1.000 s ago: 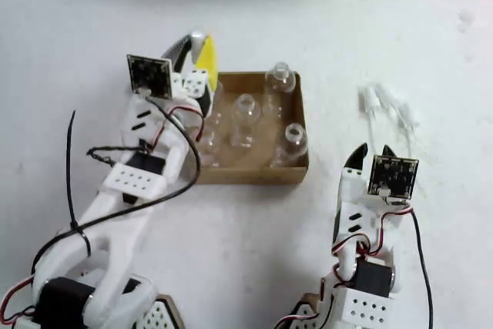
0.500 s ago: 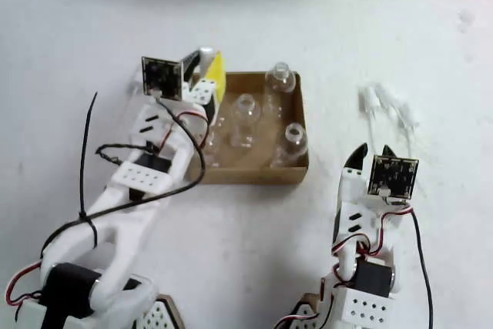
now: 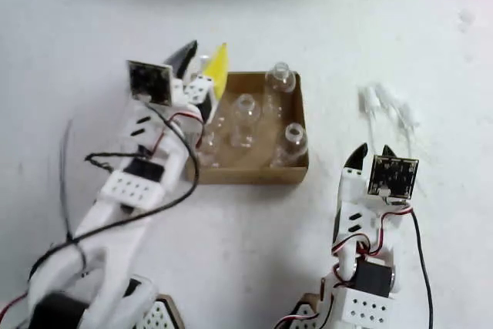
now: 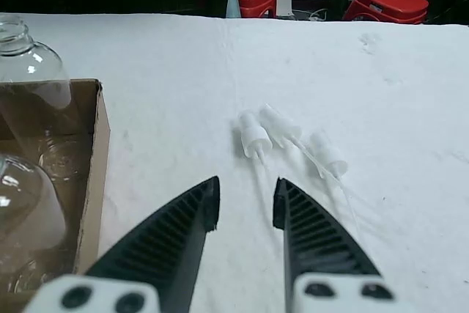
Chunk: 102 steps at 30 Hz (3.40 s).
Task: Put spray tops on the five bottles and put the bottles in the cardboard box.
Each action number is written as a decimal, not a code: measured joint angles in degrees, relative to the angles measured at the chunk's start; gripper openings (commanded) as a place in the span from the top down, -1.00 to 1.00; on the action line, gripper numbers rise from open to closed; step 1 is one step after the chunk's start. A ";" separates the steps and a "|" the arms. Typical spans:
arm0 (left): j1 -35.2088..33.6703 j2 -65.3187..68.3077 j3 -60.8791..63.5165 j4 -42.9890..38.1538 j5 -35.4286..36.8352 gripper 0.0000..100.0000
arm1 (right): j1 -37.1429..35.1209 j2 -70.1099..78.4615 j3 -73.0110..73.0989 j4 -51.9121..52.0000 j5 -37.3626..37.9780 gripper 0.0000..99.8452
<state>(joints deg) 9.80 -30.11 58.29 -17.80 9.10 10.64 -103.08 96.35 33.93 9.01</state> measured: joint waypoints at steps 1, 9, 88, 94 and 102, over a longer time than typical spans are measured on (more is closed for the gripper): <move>-0.62 -2.64 -0.62 3.43 0.00 0.68 | 0.00 0.00 0.00 0.00 0.00 0.79; -10.29 -7.56 -17.85 35.43 0.00 0.68 | 0.00 0.00 0.00 0.00 0.00 0.79; -21.45 94.95 -134.24 120.00 -19.16 0.82 | 0.00 0.00 0.00 0.00 0.00 0.79; -21.45 77.89 -109.10 120.00 -19.16 0.81 | 0.00 0.00 0.00 0.00 0.00 0.79; -21.45 58.90 -96.79 112.97 -19.25 0.60 | 0.00 0.00 0.00 0.00 0.00 0.79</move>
<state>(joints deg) -11.65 28.79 -38.51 95.16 -10.15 10.64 -103.08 96.35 33.93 9.01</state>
